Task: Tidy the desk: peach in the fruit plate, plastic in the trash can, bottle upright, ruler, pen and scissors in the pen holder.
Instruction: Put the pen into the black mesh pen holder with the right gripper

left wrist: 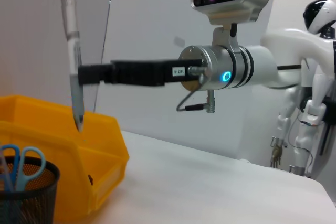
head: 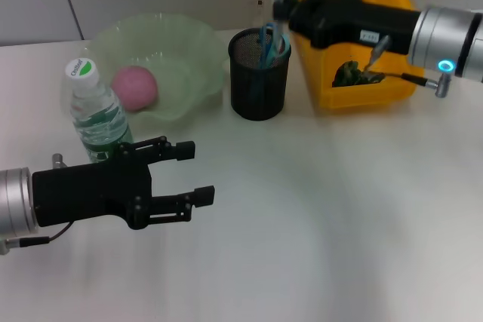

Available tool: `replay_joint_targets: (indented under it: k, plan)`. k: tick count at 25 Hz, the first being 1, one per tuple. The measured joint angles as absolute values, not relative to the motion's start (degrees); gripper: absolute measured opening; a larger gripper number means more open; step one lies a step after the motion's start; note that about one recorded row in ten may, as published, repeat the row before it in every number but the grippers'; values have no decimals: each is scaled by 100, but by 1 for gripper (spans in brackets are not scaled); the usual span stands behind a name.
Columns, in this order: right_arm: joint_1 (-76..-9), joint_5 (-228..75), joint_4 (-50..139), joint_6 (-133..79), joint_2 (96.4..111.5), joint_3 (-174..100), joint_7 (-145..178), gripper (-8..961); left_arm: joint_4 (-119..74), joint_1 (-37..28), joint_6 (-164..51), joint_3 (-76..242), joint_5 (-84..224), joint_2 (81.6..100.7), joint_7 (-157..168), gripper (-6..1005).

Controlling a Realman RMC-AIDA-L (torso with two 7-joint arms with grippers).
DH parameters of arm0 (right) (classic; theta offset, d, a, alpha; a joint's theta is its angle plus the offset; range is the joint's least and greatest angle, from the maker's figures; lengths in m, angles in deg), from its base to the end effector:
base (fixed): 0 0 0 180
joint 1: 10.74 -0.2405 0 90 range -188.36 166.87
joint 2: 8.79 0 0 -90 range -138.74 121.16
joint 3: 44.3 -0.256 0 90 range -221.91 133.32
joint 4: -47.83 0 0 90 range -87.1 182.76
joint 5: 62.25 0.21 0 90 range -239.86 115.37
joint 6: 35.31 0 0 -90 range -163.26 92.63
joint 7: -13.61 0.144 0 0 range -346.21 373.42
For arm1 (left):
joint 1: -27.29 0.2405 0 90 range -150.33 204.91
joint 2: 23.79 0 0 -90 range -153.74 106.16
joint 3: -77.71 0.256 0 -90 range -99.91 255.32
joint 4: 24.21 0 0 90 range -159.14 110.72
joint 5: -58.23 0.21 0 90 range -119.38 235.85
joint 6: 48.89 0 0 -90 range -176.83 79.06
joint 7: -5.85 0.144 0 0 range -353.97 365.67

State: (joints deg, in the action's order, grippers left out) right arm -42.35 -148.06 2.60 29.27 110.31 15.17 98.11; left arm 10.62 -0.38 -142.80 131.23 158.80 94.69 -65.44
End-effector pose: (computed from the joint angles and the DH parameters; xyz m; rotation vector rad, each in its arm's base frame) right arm 0.1990 0.4018 0.0172 -2.3789 0.5614 0.8673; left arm -0.2406 0.3051 -0.0185 -2.8470 -0.4152 -0.8977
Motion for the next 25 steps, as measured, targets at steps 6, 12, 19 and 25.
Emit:
replay_joint_targets:
  k: [6, 12, 19, 25]
  plan:
    - [-4364, -13978, 786, 2642, 11022, 1320, 8987, 120, 972, -5, -14210, 13123, 15749, 9469, -6444, 802]
    - [-4733, -13948, 1436, 2308, 11023, 1358, 8651, 120, 928, 26, -14174, 13123, 15670, 9469, -6369, 802]
    - [-5131, -13979, 2180, 1829, 11030, 1434, 8397, 119, 927, 35, -14170, 13123, 15661, 9468, -6370, 802]
    - [-5230, -13979, 2335, 1582, 11053, 1617, 8338, 119, 853, 43, -14172, 13125, 15658, 9463, -6361, 802]
